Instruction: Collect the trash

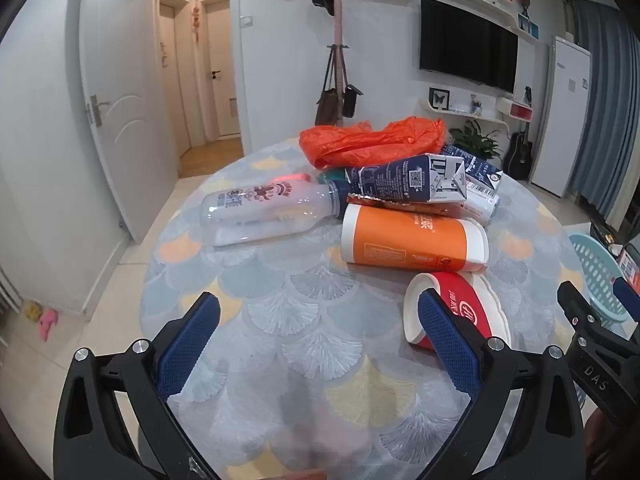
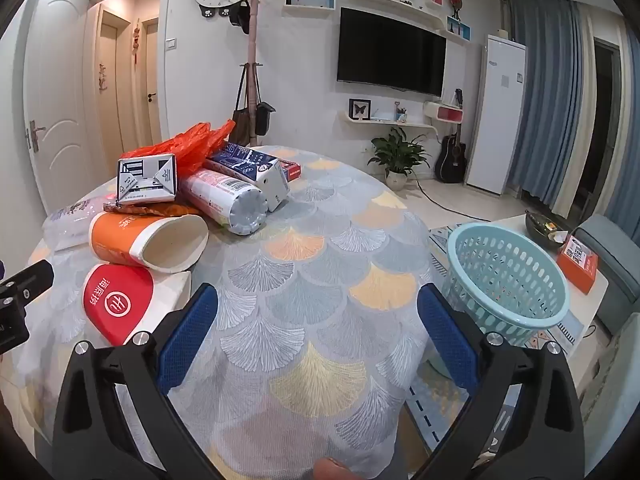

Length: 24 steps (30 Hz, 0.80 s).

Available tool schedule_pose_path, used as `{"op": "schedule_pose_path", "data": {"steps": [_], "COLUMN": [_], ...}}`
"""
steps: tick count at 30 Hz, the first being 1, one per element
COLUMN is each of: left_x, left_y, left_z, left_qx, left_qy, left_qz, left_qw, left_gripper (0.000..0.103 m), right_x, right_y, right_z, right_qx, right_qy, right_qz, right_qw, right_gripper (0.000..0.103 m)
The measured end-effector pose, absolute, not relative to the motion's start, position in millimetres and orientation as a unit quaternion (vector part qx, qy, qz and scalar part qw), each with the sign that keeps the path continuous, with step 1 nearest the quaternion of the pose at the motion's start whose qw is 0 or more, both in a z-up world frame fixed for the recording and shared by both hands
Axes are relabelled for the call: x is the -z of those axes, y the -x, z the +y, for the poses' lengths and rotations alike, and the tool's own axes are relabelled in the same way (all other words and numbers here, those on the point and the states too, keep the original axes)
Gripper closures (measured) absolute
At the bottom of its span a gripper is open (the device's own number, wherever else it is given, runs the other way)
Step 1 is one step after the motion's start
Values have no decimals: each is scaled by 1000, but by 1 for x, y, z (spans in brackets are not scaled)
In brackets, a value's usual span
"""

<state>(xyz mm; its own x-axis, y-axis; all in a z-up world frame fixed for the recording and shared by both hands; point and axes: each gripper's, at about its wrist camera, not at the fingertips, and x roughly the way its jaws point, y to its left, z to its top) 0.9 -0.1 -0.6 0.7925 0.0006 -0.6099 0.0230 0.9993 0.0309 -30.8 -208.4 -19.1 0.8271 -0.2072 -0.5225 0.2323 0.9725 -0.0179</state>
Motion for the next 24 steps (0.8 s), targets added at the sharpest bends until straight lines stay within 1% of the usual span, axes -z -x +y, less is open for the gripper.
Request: {"op": "schedule_pose_path", "data": {"steps": [24], "left_x": [2], "left_y": [1], "left_z": [-3], "left_qx": [5], "left_qy": [-19], "left_qz": [318], "left_qw": [948], "left_gripper": [7], "right_x": [21], "right_y": [31], "right_z": [-208], "right_qx": [115], "right_qy": [-21], "right_qz": [271], "right_qw": [955], "right_gripper": [8]}}
